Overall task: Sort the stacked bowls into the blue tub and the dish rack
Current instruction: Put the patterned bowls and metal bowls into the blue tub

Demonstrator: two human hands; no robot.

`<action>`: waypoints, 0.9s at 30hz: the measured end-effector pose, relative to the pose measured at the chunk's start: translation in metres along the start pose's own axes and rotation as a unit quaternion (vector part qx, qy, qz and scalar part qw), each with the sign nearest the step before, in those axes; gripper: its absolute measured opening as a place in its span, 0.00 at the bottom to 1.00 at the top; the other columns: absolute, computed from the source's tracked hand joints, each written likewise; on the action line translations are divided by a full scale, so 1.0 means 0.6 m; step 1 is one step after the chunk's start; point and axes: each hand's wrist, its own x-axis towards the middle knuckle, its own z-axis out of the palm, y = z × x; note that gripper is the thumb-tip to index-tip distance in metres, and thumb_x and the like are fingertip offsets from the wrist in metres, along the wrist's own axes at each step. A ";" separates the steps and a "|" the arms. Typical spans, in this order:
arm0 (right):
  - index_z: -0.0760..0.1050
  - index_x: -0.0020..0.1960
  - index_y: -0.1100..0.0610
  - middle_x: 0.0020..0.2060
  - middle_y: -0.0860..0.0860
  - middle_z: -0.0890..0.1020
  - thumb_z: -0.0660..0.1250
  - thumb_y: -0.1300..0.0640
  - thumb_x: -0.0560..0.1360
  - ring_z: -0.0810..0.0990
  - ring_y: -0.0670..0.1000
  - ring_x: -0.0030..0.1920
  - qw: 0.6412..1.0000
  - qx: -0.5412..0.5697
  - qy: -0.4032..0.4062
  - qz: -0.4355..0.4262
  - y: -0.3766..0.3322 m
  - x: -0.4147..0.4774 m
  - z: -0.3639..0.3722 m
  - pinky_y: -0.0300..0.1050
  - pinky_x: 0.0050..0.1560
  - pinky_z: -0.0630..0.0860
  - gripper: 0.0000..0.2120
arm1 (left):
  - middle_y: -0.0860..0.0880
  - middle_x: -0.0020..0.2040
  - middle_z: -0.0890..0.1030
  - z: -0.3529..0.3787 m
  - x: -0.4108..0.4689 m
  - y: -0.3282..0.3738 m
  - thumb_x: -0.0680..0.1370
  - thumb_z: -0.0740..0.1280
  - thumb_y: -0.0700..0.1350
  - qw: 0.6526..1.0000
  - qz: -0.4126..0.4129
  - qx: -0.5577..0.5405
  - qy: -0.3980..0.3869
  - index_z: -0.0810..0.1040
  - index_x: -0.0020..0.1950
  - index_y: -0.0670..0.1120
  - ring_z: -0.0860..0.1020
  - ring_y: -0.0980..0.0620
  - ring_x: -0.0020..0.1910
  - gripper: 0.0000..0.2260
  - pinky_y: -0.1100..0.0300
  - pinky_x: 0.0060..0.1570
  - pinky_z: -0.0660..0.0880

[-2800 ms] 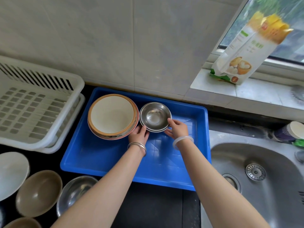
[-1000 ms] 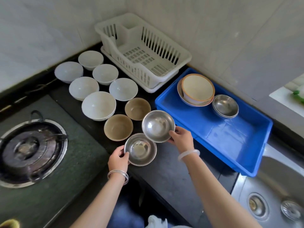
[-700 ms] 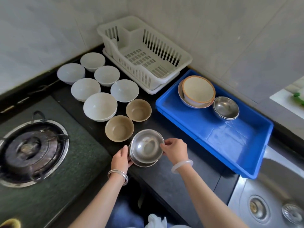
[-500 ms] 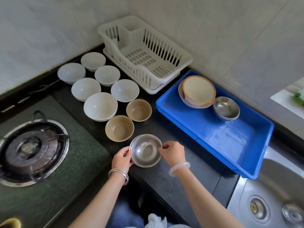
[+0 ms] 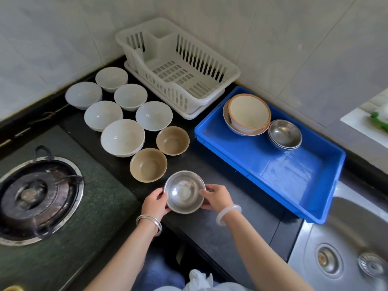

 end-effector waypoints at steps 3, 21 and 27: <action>0.78 0.60 0.56 0.49 0.55 0.84 0.68 0.58 0.75 0.85 0.52 0.46 0.999 0.028 0.012 -0.021 -0.009 -0.006 -0.024 0.46 0.44 0.83 0.14 | 0.44 0.52 0.80 0.015 -0.006 0.032 0.77 0.62 0.38 1.000 0.016 -0.004 -0.024 0.78 0.55 0.44 0.79 0.47 0.50 0.10 0.62 0.35 0.78; 0.77 0.54 0.61 0.42 0.56 0.83 0.66 0.61 0.76 0.83 0.48 0.31 0.938 0.257 0.208 -0.108 -0.092 0.014 -0.344 0.35 0.35 0.81 0.08 | 0.47 0.41 0.78 0.390 0.015 0.219 0.77 0.63 0.37 0.974 0.072 0.017 -0.212 0.77 0.51 0.41 0.78 0.52 0.39 0.06 0.63 0.35 0.79; 0.79 0.48 0.62 0.39 0.55 0.81 0.65 0.61 0.76 0.82 0.51 0.35 0.920 0.259 0.273 -0.106 -0.101 0.072 -0.435 0.34 0.32 0.79 0.06 | 0.43 0.48 0.80 0.520 0.040 0.240 0.76 0.63 0.37 0.974 0.078 0.069 -0.202 0.79 0.55 0.40 0.79 0.42 0.50 0.10 0.47 0.54 0.78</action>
